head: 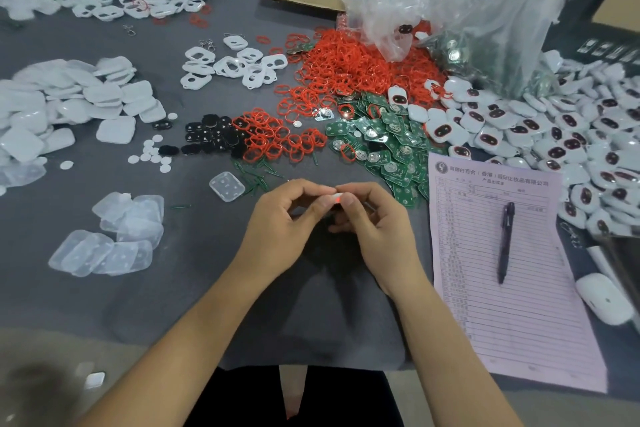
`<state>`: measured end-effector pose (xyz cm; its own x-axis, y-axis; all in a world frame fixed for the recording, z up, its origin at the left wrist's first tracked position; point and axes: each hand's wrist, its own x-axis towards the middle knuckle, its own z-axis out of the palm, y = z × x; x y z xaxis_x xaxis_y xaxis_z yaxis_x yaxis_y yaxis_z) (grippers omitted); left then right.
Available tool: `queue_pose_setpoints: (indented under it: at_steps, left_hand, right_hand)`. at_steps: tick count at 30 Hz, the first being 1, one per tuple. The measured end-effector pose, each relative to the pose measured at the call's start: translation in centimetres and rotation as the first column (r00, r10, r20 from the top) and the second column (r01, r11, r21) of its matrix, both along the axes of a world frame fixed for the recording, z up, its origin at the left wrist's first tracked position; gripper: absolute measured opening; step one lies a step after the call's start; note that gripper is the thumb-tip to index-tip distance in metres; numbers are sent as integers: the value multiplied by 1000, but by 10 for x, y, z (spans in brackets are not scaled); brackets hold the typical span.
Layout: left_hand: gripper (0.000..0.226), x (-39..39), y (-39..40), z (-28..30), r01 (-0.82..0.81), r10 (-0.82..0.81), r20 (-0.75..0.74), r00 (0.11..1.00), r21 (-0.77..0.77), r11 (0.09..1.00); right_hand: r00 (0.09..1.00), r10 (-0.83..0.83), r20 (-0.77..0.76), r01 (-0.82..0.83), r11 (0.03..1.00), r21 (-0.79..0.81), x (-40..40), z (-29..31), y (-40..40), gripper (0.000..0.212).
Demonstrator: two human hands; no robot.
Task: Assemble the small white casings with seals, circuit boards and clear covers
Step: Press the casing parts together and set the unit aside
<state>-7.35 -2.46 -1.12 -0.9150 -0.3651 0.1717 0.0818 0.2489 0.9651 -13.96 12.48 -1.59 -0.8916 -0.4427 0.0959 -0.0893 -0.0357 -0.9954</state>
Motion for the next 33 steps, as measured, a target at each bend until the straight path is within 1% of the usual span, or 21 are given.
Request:
queue_pose_setpoints:
  at_steps: [3, 4, 6, 8, 9, 13, 16, 18, 23, 29, 33]
  left_hand:
    - [9, 0, -2, -3, -41, 41, 1, 999, 0, 999]
    - [10, 0, -3, -4, -53, 53, -1, 999, 21, 998]
    - [11, 0, -5, -6, -66, 66, 2, 998, 114, 991]
    - [16, 2, -5, -7, -86, 87, 4, 996, 198, 976]
    - [17, 2, -6, -6, -88, 89, 4, 996, 208, 974]
    - [19, 4, -4, -1, -39, 39, 3, 999, 108, 993]
    - [17, 4, -2, 2, -13, 13, 6, 1000, 104, 994]
    - [18, 5, 0, 4, -10, 10, 7, 1000, 63, 998]
    - [17, 5, 0, 4, -26, 25, 22, 999, 36, 999]
    - [20, 5, 1, 4, -13, 13, 21, 1000, -30, 999]
    - [17, 5, 1, 4, -16, 16, 29, 999, 6, 1000]
  right_hand:
    - [999, -24, -25, 26, 998, 61, 2, -2, 1, 24]
    - [997, -28, -67, 36, 992, 121, 2, -3, 1, 28]
    - [990, -12, -140, 44, 973, 226, 2, -5, 0, 26]
    - [994, -13, -112, 35, 980, 197, 3, -6, 0, 19]
    - [996, -18, -82, 32, 986, 163, 3, -5, 0, 17]
    - [1000, -27, 0, 27, 997, 78, 2, -3, 2, 14]
    - [999, -33, 19, 32, 998, 53, 1, -1, 3, 13]
    - [999, -43, 28, 42, 998, 46, 2, 0, 3, 12]
    - [999, -46, 7, 46, 997, 63, 4, 2, 2, 10]
    - [999, -46, -18, 48, 991, 126, 4, 2, 3, 7]
    - [998, -49, -37, 53, 991, 124, 6, 2, 3, 6]
